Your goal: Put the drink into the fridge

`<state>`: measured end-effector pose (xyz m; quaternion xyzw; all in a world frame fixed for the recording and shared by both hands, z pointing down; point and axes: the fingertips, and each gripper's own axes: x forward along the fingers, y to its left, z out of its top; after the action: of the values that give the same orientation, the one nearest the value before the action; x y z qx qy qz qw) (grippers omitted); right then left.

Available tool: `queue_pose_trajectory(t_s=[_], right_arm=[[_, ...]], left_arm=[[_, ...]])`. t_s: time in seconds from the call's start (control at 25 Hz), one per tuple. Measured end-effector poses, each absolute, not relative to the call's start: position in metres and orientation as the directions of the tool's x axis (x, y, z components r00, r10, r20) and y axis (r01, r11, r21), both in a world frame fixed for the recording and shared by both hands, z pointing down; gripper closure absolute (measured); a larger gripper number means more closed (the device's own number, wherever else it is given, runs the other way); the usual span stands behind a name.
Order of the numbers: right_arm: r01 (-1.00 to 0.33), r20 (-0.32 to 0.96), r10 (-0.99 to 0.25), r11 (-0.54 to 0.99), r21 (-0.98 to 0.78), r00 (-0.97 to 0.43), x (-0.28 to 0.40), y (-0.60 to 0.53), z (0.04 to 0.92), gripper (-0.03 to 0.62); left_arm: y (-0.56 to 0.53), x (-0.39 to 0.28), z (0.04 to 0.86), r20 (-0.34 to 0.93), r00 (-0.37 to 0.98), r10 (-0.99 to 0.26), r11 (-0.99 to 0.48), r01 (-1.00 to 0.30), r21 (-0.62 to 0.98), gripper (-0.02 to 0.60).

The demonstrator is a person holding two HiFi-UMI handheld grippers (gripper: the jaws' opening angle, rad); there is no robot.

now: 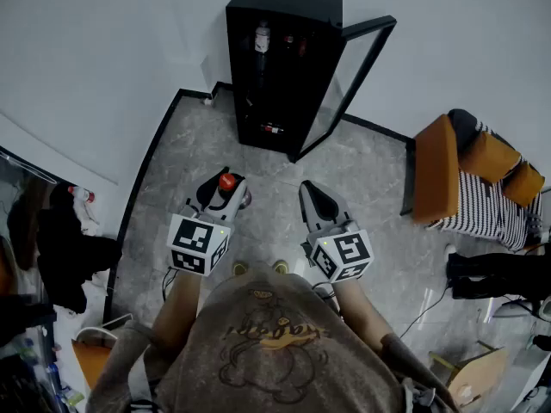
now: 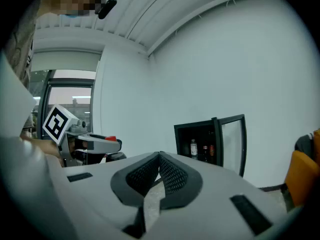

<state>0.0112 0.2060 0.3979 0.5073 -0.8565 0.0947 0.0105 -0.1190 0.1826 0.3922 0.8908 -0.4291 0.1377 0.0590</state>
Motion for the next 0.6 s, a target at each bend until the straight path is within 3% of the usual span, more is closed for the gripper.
queue_pose_trajectory(t_s=[0.6], right_arm=[[-0.845,0.102,-0.842,0.514,-0.148,-0.530,0.022,0.216,0.395,0.576]], left_arm=[[0.187,-0.103,0.393,0.300,0.593,-0.747,-0.627,-0.779,-0.020,0.436]])
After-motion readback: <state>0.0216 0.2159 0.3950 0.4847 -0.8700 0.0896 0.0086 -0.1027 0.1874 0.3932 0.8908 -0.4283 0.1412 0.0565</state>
